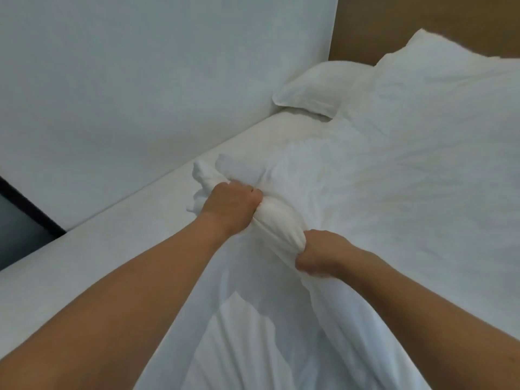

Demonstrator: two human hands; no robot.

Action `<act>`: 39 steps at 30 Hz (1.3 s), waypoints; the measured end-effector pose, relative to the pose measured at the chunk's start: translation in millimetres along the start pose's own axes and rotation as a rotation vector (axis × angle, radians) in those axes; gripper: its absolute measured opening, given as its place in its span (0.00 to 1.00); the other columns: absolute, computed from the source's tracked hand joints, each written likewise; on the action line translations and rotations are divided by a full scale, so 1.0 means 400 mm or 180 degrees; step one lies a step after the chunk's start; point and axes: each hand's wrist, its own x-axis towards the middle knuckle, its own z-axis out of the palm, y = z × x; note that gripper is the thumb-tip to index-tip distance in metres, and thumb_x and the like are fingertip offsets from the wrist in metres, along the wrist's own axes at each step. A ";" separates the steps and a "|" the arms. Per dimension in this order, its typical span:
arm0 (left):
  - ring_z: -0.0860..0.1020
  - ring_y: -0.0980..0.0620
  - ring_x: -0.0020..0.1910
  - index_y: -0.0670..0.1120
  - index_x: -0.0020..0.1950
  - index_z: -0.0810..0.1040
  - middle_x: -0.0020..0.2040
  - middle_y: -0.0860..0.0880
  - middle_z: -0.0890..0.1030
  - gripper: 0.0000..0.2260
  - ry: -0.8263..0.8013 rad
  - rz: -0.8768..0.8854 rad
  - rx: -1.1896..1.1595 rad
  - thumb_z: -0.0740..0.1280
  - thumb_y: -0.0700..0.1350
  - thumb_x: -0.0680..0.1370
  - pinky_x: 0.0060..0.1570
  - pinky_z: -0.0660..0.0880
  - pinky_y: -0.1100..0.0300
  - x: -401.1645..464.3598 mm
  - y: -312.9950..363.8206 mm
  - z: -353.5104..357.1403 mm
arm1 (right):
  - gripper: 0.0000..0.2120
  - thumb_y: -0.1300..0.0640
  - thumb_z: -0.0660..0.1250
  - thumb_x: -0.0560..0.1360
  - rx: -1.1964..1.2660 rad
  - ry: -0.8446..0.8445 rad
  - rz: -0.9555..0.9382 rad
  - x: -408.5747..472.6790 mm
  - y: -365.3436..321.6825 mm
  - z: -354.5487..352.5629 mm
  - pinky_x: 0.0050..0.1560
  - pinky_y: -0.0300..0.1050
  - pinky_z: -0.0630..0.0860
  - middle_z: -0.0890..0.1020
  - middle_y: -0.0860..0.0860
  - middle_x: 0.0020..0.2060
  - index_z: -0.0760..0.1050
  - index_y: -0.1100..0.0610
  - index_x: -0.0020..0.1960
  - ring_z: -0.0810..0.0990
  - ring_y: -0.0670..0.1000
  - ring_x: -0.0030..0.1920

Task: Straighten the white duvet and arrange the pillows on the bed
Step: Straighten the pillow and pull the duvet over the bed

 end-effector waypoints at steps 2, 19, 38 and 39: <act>0.78 0.46 0.50 0.48 0.56 0.75 0.51 0.49 0.81 0.10 0.0172 -0.0034 0.0074 0.61 0.41 0.77 0.41 0.71 0.54 -0.026 -0.013 -0.133 | 0.18 0.53 0.67 0.62 0.0062 -0.0043 0.0061 -0.093 -0.020 -0.084 0.38 0.40 0.71 0.80 0.52 0.44 0.74 0.54 0.51 0.77 0.53 0.40; 0.71 0.51 0.64 0.62 0.68 0.66 0.67 0.56 0.72 0.21 -0.2029 -0.1174 0.1196 0.57 0.60 0.74 0.63 0.65 0.47 -0.932 -0.287 -0.428 | 0.19 0.49 0.65 0.77 0.0003 -0.1494 -0.1306 -0.645 -0.473 0.146 0.62 0.54 0.73 0.78 0.55 0.63 0.72 0.54 0.66 0.80 0.55 0.58; 0.69 0.41 0.70 0.50 0.78 0.60 0.73 0.44 0.69 0.40 -0.0767 -0.0562 -0.0143 0.69 0.60 0.70 0.65 0.60 0.30 -1.307 0.173 -0.090 | 0.11 0.54 0.57 0.79 -0.1770 -0.0693 -0.0953 -0.845 -0.409 0.293 0.30 0.39 0.65 0.75 0.52 0.36 0.74 0.59 0.45 0.73 0.50 0.30; 0.76 0.43 0.64 0.49 0.73 0.69 0.67 0.44 0.75 0.32 -0.0572 -0.0477 -0.0092 0.71 0.56 0.70 0.64 0.65 0.32 -1.269 0.161 -0.093 | 0.12 0.53 0.57 0.79 -0.1768 -0.0606 -0.0969 -0.852 -0.412 0.289 0.29 0.39 0.65 0.74 0.51 0.35 0.72 0.59 0.41 0.72 0.50 0.29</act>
